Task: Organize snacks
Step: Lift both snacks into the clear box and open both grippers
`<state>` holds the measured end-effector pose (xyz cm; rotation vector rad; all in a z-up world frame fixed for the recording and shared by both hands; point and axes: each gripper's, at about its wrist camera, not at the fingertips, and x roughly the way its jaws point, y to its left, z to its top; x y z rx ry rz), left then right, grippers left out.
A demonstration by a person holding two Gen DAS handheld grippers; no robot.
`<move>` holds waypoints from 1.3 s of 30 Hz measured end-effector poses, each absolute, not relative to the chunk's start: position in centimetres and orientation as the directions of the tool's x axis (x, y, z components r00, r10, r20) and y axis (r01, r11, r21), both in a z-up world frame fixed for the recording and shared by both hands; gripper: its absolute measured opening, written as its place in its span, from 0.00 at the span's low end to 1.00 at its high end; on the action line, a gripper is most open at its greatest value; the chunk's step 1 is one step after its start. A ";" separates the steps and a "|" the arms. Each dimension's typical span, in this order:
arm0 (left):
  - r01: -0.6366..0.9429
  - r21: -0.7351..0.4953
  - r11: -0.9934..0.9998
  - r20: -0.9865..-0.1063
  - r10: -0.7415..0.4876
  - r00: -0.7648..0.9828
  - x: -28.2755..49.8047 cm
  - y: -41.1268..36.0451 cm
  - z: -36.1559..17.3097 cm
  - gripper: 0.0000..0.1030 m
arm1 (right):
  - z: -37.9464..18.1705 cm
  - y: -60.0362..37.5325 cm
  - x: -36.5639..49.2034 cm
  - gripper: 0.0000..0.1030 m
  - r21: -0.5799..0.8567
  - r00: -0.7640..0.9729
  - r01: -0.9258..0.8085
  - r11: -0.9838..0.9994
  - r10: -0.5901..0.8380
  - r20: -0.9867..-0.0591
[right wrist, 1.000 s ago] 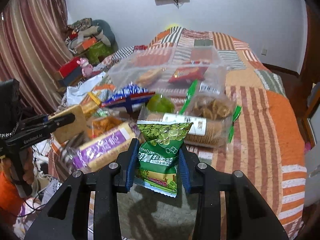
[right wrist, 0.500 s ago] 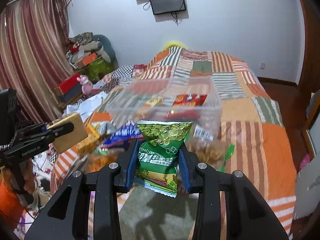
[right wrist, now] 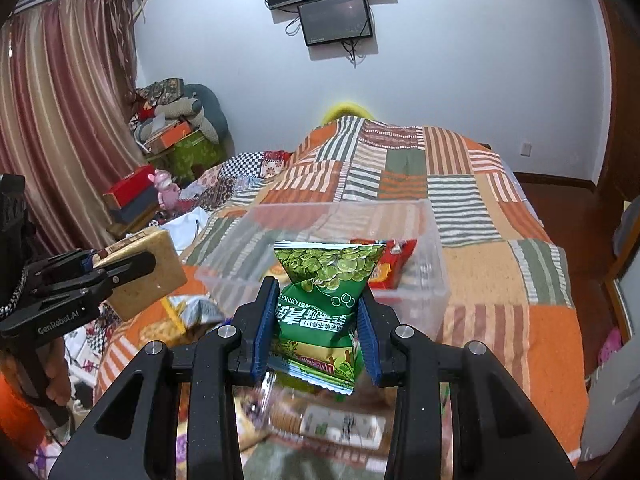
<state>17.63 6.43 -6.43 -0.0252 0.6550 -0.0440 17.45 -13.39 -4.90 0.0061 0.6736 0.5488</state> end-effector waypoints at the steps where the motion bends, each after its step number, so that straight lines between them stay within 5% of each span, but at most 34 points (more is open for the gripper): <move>1: 0.033 -0.035 0.999 -0.608 -0.048 0.793 18.0 6.4 -6.5 0.35 | -4.9 -13.2 17.9 0.33 0.184 0.645 -0.480 0.858 0.487 -0.589; 39: 0.030 -0.039 0.999 -0.704 -0.049 0.709 29.8 7.0 -12.6 0.35 | -10.4 -7.5 27.1 0.33 0.170 0.483 -0.512 0.842 0.446 -0.754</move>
